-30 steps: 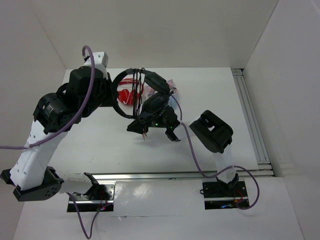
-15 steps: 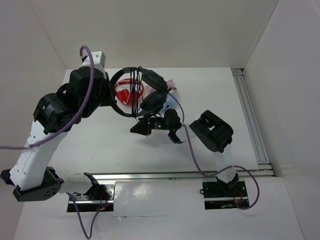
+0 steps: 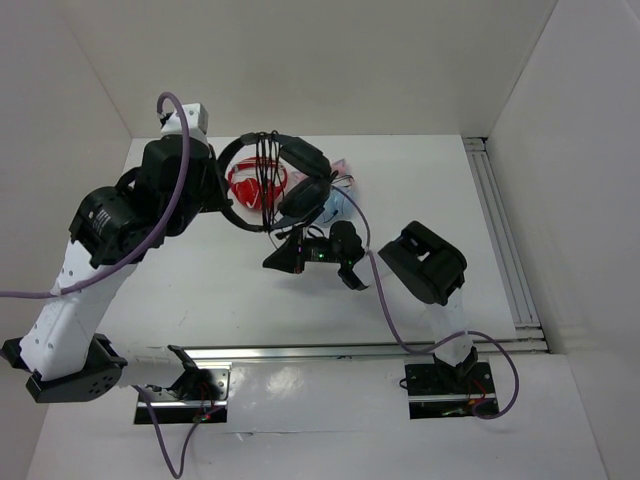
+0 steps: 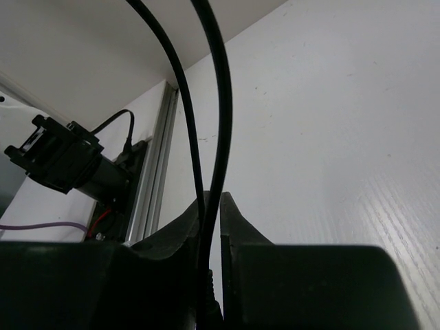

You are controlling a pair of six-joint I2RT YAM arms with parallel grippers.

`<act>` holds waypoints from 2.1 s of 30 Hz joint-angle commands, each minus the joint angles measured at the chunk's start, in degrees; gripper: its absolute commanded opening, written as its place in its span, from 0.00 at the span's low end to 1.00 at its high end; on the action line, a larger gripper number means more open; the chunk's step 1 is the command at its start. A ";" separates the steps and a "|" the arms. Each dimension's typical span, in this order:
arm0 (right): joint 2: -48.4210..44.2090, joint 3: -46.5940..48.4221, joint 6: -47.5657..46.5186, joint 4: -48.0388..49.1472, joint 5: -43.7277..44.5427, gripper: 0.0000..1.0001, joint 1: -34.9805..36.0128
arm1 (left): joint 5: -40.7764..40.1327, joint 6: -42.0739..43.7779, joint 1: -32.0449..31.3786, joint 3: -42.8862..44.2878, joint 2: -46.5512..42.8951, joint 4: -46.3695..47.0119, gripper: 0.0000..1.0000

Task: Wrap the headphones

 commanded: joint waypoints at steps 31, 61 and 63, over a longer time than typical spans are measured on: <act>-37.82 0.72 -30.92 -47.47 38.76 0.00 29.81 | -11.04 -15.52 24.47 -15.95 13.92 5.86 0.00; -35.21 19.29 -60.11 -82.30 57.22 0.00 8.11 | 5.57 12.53 -2.07 -43.82 -3.84 15.70 0.00; -34.67 17.97 -59.58 -81.24 57.22 0.00 6.79 | 5.57 12.53 -2.07 -42.68 -5.33 15.09 0.00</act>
